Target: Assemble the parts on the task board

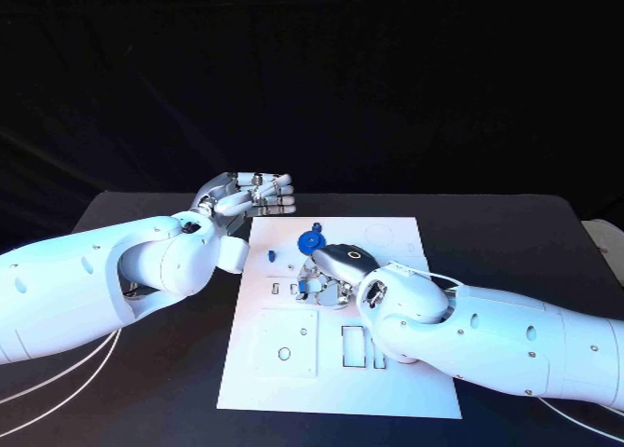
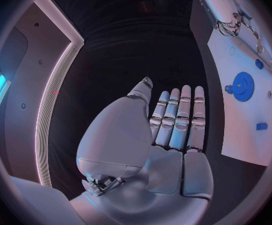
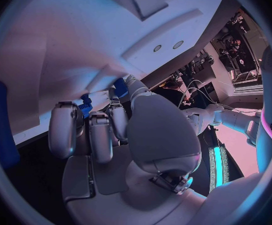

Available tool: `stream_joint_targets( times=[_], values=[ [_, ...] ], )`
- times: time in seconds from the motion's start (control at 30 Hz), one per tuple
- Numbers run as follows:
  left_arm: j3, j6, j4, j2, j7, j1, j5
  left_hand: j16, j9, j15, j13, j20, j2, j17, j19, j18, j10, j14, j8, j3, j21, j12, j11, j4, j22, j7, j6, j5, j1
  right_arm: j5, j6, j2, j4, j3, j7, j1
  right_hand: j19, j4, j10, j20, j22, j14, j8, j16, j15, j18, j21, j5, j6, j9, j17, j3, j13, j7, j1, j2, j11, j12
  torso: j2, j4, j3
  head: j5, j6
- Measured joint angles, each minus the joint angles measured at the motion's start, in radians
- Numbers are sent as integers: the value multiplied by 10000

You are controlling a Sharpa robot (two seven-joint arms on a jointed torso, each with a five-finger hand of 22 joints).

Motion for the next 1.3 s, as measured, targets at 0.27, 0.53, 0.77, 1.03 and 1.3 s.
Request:
stream_joint_targets(
  times=[0.27,0.53,0.77,1.03,1.3],
  values=[
    [0,3,-9,-3,-15,0,0,0,0,0,0,0,3,0,0,0,0,0,0,0,0,-19,0,0,1,0,0,0,-3,-46,-145,-100,122,-20,-58,-19,-107,216,-265,107,-1,10,-229,-17,117,1,-253,77,-535,-98,8,-389,-93,153,-269,-361,172,-282,-1,-1,3,0,3],
    [-2,305,-206,-3,-264,-2,-160,65,0,-55,1,-55,15,116,274,1,0,566,-117,-293,135,-143,0,98,18,0,0,0,-257,-19,-844,-976,1187,49,147,37,-212,995,-535,252,-2,9,-311,-59,293,1,-446,131,-1321,-286,7,-1381,-362,426,114,-707,357,-461,-57,-12,-1,-6,32],
    [-5,1163,-794,79,-865,-3,-1151,651,99,-602,178,-472,139,518,1339,-2,1186,2113,75,-387,764,240,-418,81,238,-342,620,0,-151,733,-1601,-2386,2303,181,1218,516,-415,1024,-663,334,-3,9,-136,-233,292,2,-871,158,-1259,-268,7,-1375,-526,365,428,-393,375,-579,-227,-58,-7,70,3],
    [-2,2426,-1209,164,-2063,8,-2905,4417,386,-1671,846,-1742,156,3339,3797,-2,3425,4516,482,-337,2583,1277,-1453,570,1079,-1252,1758,0,-381,3101,-1731,-3942,2685,221,2368,1282,-536,978,-716,283,-4,9,64,-293,292,0,-1092,320,-1015,-219,6,-1305,-584,269,596,-225,321,-637,-501,-115,13,142,-119],
    [-5,3464,-1386,666,-4470,279,-5006,12212,1511,-1898,4058,-2300,101,11184,4105,-3,2511,4525,1263,-889,5164,4735,-1662,1052,2719,-1380,1550,0,-1402,5117,-1701,-4824,2123,231,2842,1631,-575,1006,-750,244,-4,9,201,-341,292,0,-1247,756,-902,-209,5,-1503,-619,227,486,-118,287,-637,-755,-128,37,158,-297]
  ],
)
